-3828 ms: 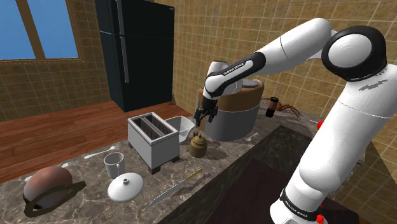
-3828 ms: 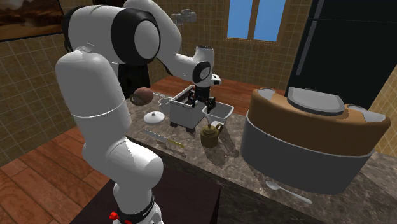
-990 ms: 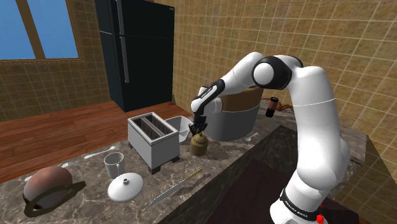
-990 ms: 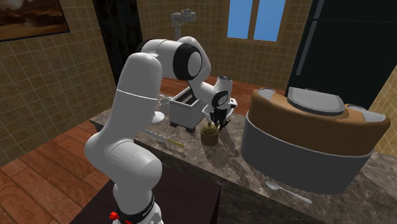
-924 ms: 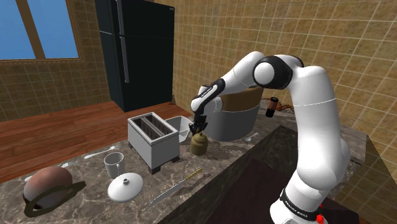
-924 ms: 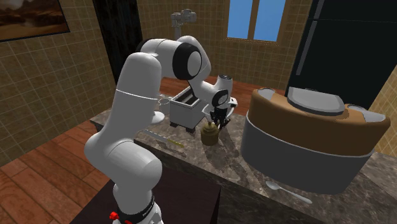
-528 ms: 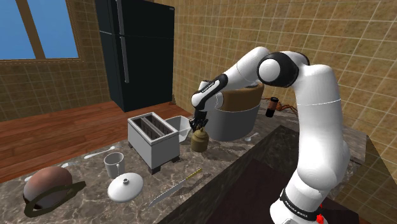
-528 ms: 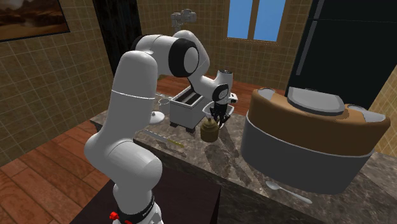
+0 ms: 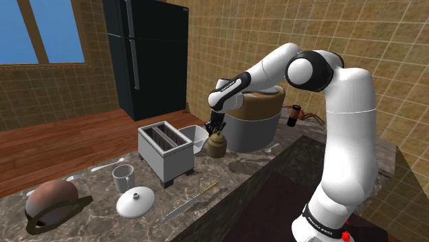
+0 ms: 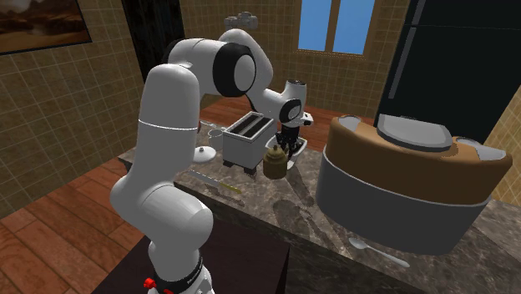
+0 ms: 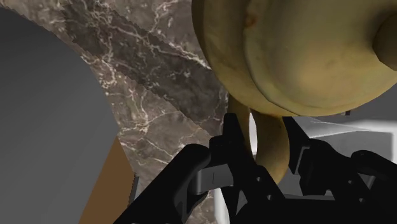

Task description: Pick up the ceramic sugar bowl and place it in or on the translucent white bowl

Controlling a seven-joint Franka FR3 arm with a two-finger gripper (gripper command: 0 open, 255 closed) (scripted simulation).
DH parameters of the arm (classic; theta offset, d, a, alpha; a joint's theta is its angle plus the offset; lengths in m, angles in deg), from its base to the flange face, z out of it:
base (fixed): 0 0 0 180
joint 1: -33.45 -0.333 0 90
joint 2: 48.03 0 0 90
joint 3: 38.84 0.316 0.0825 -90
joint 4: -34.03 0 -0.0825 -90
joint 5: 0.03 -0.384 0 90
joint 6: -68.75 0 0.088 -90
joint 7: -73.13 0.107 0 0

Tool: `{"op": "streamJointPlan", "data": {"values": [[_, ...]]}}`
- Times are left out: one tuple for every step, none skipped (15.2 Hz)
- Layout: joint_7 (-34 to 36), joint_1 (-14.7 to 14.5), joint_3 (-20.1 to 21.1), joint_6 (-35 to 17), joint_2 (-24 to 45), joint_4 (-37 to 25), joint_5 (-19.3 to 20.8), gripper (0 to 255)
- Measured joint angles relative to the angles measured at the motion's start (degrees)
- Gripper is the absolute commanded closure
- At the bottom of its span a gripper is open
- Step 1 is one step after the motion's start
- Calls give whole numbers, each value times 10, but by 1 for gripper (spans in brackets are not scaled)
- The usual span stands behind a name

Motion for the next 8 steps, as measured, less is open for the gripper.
{"op": "streamJointPlan", "data": {"values": [[0, 0, -1, 5, -3, -2, 1, 255], [1, 0, -1, 11, -8, -3, 2, 255], [3, 0, -2, 18, -14, -5, 3, 255], [5, -2, -2, 25, -18, -7, 5, 255], [6, -1, -3, 32, -23, -9, 6, 255], [6, -1, -4, 39, -27, -13, 7, 255], [7, -1, -4, 44, -31, -13, 7, 255], [8, -1, -4, 51, -36, -15, 9, 255]]}}
